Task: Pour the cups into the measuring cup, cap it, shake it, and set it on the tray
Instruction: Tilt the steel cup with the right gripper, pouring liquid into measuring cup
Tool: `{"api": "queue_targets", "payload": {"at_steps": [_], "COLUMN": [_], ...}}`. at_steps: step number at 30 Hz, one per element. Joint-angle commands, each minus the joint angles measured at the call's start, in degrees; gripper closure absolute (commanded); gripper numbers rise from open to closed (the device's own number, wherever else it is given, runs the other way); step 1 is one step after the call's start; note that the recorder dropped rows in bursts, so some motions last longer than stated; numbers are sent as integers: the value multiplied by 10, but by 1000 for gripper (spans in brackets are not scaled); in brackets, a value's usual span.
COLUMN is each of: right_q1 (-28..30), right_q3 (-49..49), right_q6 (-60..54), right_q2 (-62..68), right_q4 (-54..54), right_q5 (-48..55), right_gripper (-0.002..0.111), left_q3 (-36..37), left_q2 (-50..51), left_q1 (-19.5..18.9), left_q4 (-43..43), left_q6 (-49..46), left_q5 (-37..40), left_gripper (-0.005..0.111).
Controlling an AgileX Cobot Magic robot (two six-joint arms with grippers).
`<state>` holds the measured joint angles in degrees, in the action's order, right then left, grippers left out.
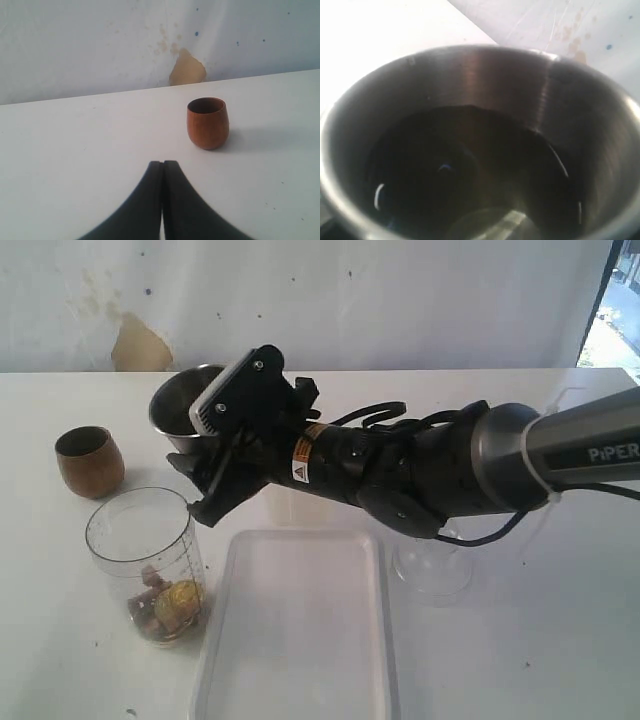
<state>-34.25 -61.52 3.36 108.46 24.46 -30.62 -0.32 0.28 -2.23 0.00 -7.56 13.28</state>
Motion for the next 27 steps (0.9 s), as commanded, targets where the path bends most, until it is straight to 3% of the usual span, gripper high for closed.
{"api": "queue_targets", "payload": {"at_steps": [1,27], "right_q1": [2,2], "right_q3": [-7,-7], "right_q6": [-24,-109], "right_q2": [-10,-10], "right_q4": [-4,46], "right_q5": [-41,-54], "right_gripper": [108,108], "left_q3": [3,3], "left_q2": [-3,-3], "left_q1": [1,1], "left_q4": [0,0], "left_q6": [0,0], "left_q5": [-2,-2], "left_gripper": [107,107]}}
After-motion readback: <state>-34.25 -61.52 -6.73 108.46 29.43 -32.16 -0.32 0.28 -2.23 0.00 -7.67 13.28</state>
